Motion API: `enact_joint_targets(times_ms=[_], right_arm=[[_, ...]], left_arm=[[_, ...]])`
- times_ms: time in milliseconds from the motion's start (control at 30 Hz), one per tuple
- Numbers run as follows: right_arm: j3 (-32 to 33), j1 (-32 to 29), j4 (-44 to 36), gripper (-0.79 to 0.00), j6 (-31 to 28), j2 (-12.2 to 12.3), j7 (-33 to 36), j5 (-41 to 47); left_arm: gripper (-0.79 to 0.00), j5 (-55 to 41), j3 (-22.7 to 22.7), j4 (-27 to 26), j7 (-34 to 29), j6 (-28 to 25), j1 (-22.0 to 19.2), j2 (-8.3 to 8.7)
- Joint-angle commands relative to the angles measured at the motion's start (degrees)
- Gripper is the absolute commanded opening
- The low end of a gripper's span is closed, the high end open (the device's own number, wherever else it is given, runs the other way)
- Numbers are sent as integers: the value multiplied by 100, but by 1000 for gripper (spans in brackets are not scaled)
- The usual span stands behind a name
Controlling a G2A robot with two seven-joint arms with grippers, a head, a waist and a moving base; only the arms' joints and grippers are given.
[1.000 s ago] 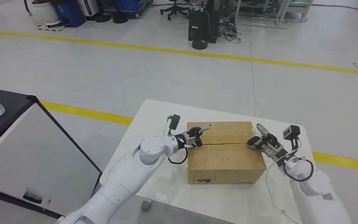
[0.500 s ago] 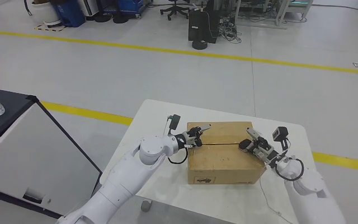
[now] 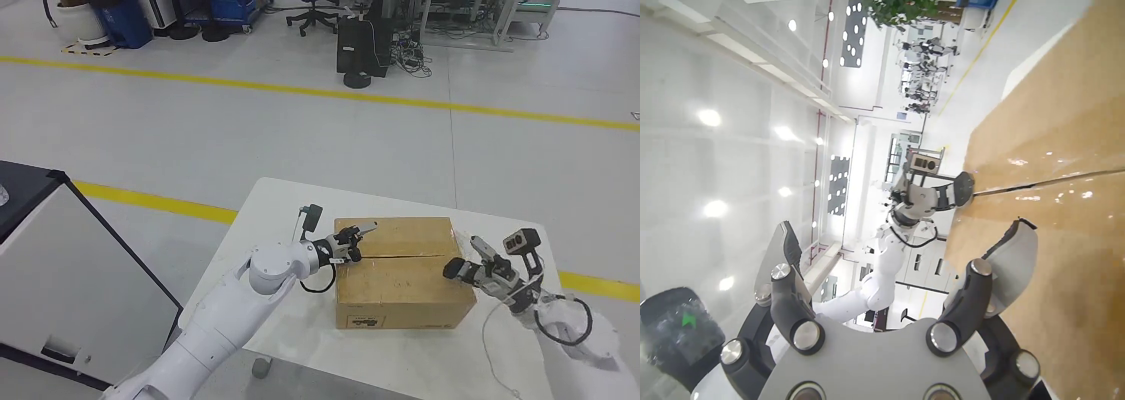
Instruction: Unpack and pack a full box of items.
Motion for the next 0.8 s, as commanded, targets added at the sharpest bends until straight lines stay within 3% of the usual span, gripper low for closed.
enact_joint_targets(times_ms=[0,100,233,467,767], right_arm=[[543,-176,61,0,-127,31,-85,345],[1050,-298,404,0,-148,58,-660,384],[1132,-134,1139,0,94,66,-1206,290],[412,509,2159,0,676,18,-1510,-227],[-403,1571,3180,0,1352,-112,-1397,-161]], left_arm=[[0,0,0,0,0,0,0,0],[0,0,0,0,0,0,0,0],[0,0,0,0,0,0,0,0],[0,0,0,0,0,0,0,0],[0,0,0,0,0,0,0,0]])
